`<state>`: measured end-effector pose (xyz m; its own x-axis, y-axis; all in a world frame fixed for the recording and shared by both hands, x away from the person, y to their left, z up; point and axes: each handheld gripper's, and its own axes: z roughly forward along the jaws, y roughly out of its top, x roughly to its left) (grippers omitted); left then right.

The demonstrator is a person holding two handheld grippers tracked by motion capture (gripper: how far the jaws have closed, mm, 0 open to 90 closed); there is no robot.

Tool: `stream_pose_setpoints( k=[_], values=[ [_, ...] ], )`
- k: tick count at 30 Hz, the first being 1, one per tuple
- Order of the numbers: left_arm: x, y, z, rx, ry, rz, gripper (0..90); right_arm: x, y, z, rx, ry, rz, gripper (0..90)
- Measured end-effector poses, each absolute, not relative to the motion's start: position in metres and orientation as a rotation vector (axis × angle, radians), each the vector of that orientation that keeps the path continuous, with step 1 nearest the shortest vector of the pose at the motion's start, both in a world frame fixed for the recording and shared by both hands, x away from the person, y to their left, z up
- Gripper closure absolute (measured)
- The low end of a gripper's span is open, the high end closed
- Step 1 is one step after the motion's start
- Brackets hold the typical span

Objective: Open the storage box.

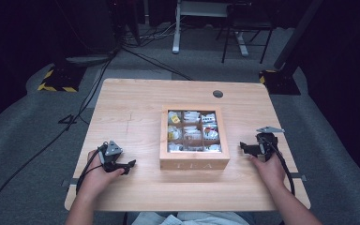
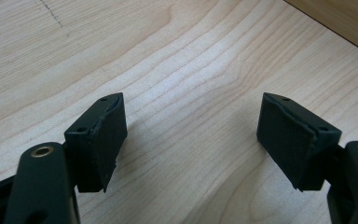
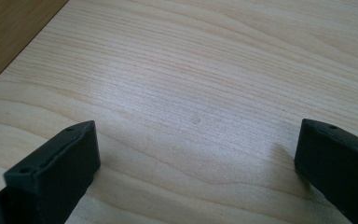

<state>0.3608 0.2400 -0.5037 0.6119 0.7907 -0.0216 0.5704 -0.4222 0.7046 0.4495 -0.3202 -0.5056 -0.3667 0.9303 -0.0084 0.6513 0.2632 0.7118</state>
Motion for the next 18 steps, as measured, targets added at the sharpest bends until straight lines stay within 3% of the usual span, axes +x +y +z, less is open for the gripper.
stream_pose_setpoints(
  k=[18],
  values=[
    [0.3626, 0.2397, -0.5038, 2.147, 1.069, 0.417, 24.8, 0.4483, -0.3209, -0.5055, 1.408, 2.132, 0.888, 0.8]
  ],
)
